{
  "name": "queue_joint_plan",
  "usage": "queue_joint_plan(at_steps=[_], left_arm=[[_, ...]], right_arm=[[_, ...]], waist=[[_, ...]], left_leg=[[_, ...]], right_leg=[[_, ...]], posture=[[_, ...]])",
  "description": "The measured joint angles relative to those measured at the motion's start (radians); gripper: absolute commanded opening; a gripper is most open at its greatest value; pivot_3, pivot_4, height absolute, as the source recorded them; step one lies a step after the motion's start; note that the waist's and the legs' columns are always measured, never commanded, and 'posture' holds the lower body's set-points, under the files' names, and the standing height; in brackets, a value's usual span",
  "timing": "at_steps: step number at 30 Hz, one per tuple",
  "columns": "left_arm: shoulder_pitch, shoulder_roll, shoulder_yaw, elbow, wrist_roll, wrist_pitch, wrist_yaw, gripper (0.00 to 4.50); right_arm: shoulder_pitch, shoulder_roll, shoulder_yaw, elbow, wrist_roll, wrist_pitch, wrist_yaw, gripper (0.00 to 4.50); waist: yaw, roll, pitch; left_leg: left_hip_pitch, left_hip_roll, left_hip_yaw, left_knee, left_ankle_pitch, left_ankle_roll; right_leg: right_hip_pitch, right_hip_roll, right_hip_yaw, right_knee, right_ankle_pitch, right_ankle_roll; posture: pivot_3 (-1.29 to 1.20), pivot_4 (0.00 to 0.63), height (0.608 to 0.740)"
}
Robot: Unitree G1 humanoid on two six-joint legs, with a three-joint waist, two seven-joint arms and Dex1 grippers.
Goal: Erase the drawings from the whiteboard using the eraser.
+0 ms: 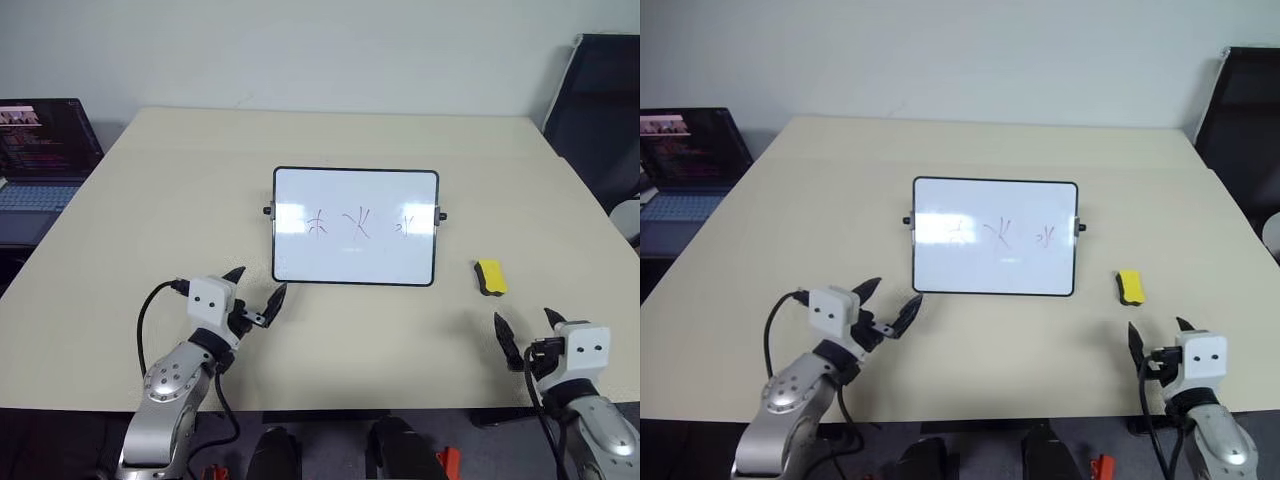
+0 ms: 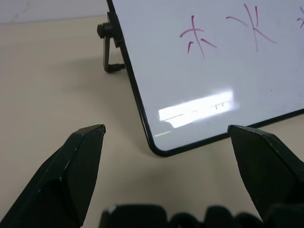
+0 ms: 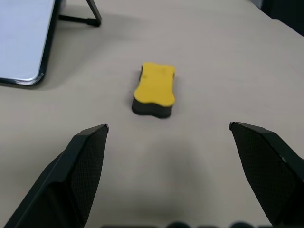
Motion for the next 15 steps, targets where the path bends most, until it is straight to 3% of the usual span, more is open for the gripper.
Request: queue_joint_plan(at_steps=[7, 15], left_arm=[[0.026, -0.011, -0.002, 0.019, 0.020, -0.017, 0.023, 4.50], [0.075, 0.025, 0.090, 0.021, -0.002, -0.046, -0.001, 4.50]], right_arm=[[-0.008, -0.013, 0.001, -0.066, 0.006, 0.127, -0.024, 4.46], [-0.073, -0.024, 0.010, -0.125, -0.003, 0.134, -0.023, 4.46]], waist=[[0.000, 0.000, 0.000], [-0.001, -0.001, 0.000]], left_leg=[[0.000, 0.000, 0.000, 0.000, 0.000, 0.000], [0.000, 0.000, 0.000, -0.001, 0.000, 0.000]], right_leg=[[-0.001, 0.000, 0.000, 0.000, 0.000, 0.000], [-0.001, 0.000, 0.000, 0.000, 0.000, 0.000]], posture=[[0.00, 0.150, 0.740], [0.00, 0.150, 0.740]])
